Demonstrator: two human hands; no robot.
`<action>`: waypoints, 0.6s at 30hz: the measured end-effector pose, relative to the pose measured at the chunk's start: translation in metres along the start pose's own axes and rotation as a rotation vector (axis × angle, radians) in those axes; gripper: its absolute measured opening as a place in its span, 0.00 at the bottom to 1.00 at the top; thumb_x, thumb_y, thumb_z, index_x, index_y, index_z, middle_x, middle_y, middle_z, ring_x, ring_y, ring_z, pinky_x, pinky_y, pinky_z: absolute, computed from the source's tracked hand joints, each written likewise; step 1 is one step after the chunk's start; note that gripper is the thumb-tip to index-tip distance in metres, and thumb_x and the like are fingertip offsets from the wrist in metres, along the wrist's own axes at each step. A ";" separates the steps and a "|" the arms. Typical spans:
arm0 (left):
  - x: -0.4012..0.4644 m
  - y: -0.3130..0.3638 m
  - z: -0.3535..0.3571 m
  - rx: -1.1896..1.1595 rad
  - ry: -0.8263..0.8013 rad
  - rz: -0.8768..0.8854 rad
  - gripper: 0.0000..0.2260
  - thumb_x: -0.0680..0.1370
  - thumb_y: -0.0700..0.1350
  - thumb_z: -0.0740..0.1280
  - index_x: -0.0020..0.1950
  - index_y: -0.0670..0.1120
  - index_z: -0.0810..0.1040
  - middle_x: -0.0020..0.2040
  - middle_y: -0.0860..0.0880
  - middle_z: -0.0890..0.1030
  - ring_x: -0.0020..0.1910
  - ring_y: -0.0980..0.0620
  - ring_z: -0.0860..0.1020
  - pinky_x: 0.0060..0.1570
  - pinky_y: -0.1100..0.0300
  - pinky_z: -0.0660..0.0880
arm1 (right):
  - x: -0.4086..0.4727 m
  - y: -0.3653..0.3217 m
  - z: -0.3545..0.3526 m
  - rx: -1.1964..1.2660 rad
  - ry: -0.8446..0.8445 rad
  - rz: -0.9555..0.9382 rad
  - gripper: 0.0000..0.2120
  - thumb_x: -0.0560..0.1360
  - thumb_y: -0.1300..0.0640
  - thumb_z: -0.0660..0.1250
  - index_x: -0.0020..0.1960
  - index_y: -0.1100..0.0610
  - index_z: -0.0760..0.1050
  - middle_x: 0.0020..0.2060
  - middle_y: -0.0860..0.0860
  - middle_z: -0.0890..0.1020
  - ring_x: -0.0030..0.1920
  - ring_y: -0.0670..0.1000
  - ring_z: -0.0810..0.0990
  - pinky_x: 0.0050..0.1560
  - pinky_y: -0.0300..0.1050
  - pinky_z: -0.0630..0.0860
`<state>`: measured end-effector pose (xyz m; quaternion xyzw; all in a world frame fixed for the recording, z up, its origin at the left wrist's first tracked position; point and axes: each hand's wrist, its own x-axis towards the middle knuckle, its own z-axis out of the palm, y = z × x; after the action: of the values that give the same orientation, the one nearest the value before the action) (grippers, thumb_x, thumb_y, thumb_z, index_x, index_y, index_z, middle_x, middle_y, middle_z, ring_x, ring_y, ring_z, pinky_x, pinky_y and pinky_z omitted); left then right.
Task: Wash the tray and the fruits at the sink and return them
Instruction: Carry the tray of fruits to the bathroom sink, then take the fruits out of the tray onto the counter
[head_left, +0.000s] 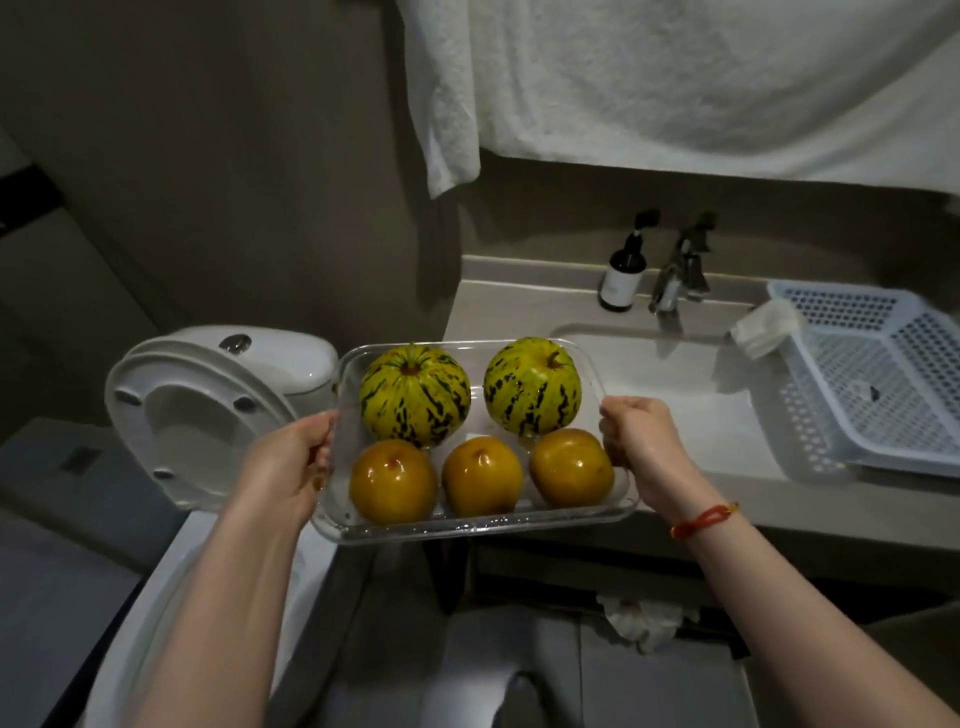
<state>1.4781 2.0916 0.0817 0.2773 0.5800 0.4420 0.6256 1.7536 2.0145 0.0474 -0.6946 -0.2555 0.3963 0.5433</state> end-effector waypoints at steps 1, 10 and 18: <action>0.015 0.003 0.010 0.000 0.000 -0.005 0.10 0.80 0.35 0.59 0.41 0.40 0.76 0.19 0.54 0.72 0.15 0.61 0.65 0.17 0.73 0.62 | 0.018 -0.002 0.002 0.000 0.000 0.004 0.19 0.79 0.63 0.57 0.30 0.54 0.63 0.18 0.44 0.63 0.20 0.44 0.60 0.20 0.36 0.58; 0.084 -0.012 0.079 -0.117 0.095 -0.054 0.13 0.80 0.36 0.57 0.37 0.44 0.74 0.18 0.55 0.69 0.14 0.62 0.64 0.15 0.74 0.60 | 0.161 -0.011 0.010 -0.145 -0.102 -0.011 0.20 0.78 0.65 0.57 0.29 0.54 0.61 0.19 0.46 0.62 0.21 0.45 0.59 0.20 0.36 0.57; 0.076 -0.069 0.095 -0.188 0.144 -0.129 0.09 0.79 0.34 0.58 0.41 0.36 0.76 0.29 0.44 0.77 0.26 0.53 0.76 0.30 0.67 0.74 | 0.252 -0.027 0.031 -0.569 -0.409 -0.054 0.13 0.80 0.61 0.57 0.37 0.58 0.69 0.29 0.52 0.69 0.28 0.48 0.65 0.28 0.39 0.62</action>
<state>1.5814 2.1423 0.0028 0.1472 0.5960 0.4721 0.6326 1.8704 2.2373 0.0019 -0.7174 -0.4776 0.4256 0.2760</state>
